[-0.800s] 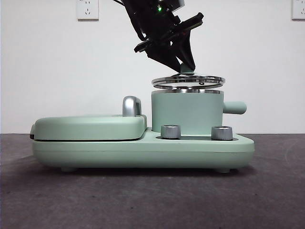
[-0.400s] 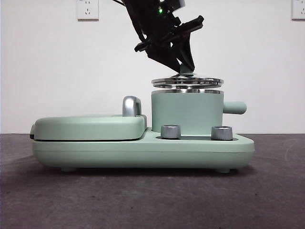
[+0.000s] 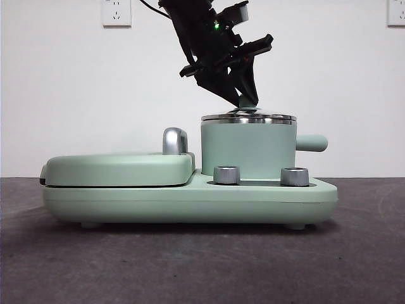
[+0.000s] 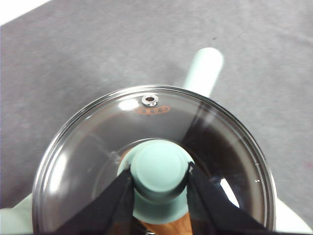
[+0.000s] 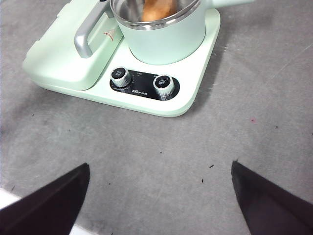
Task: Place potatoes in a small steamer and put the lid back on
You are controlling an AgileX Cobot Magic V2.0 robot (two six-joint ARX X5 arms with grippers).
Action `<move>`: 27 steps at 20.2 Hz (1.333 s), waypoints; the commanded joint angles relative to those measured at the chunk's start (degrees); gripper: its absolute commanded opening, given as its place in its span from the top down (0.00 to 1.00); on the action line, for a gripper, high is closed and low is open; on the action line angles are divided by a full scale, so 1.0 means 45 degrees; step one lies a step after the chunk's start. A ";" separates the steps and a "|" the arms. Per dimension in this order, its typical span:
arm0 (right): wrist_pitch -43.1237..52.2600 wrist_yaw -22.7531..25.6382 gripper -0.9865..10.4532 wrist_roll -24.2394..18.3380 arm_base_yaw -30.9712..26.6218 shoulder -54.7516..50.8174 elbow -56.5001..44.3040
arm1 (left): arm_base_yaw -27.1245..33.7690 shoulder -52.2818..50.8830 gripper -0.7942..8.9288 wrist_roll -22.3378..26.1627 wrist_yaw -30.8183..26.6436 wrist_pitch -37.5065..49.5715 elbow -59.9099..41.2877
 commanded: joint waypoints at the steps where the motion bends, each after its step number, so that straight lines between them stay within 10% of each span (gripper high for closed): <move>1: 0.0126 -0.0005 0.51 0.0131 0.0097 0.0068 0.0102 | -0.0141 0.0350 0.90 0.0534 -0.0481 -0.0282 0.0287; 6: 0.0117 -0.0005 0.51 0.0131 0.0097 0.0068 0.0102 | -0.0282 0.0350 0.88 0.0529 -0.0481 -0.0233 0.0287; 13: 0.0121 0.0000 0.51 0.0126 0.0097 0.0068 0.0102 | -0.0447 0.0277 0.44 0.0112 -0.0481 -0.0092 0.0457; 27: 0.0379 -0.0189 0.51 0.0053 0.0097 0.0078 0.0102 | -0.0389 -0.5051 0.44 -0.0243 -0.0466 -0.7082 0.1137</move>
